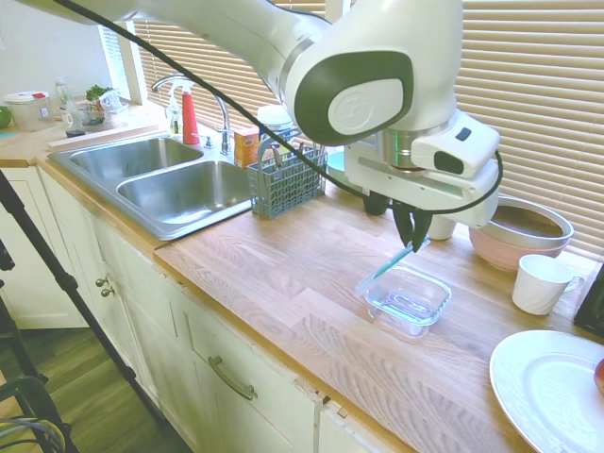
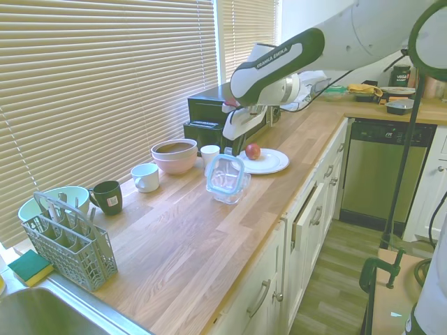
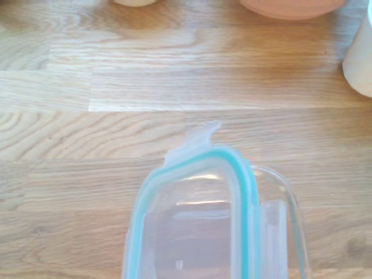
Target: Cover the lid of the food container
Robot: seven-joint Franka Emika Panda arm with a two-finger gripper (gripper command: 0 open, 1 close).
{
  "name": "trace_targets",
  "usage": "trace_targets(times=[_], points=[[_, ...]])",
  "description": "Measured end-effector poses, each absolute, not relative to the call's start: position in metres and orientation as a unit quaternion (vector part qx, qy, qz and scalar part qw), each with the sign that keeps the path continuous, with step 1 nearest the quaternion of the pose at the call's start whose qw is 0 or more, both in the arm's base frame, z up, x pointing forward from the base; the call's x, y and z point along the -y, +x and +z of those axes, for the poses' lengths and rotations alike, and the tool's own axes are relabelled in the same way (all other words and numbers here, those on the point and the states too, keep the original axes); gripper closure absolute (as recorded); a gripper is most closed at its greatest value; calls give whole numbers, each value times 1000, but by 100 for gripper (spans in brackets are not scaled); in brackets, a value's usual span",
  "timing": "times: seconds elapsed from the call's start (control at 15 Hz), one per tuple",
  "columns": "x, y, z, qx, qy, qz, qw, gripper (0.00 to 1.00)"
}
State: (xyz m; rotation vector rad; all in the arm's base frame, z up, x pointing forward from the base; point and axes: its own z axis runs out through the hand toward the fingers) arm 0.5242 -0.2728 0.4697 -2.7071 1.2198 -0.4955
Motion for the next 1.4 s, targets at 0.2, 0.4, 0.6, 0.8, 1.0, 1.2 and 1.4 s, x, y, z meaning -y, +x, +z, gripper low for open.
trace_targets(times=[0.2, 0.4, 0.6, 0.8, 1.0, 1.2, 1.4], points=[[297, 535, 464, -403, -900, -152, 71, 100], [313, 548, 445, -408, -899, -139, 70, 100], [322, 553, 429, -412, -899, -131, 68, 100], [328, 552, 420, -416, -898, -125, 71, 100], [331, 552, 407, -420, -897, -116, 72, 100], [333, 554, 395, -422, -897, -110, 74, 100], [333, 558, 386, -421, -898, -105, 72, 100]])
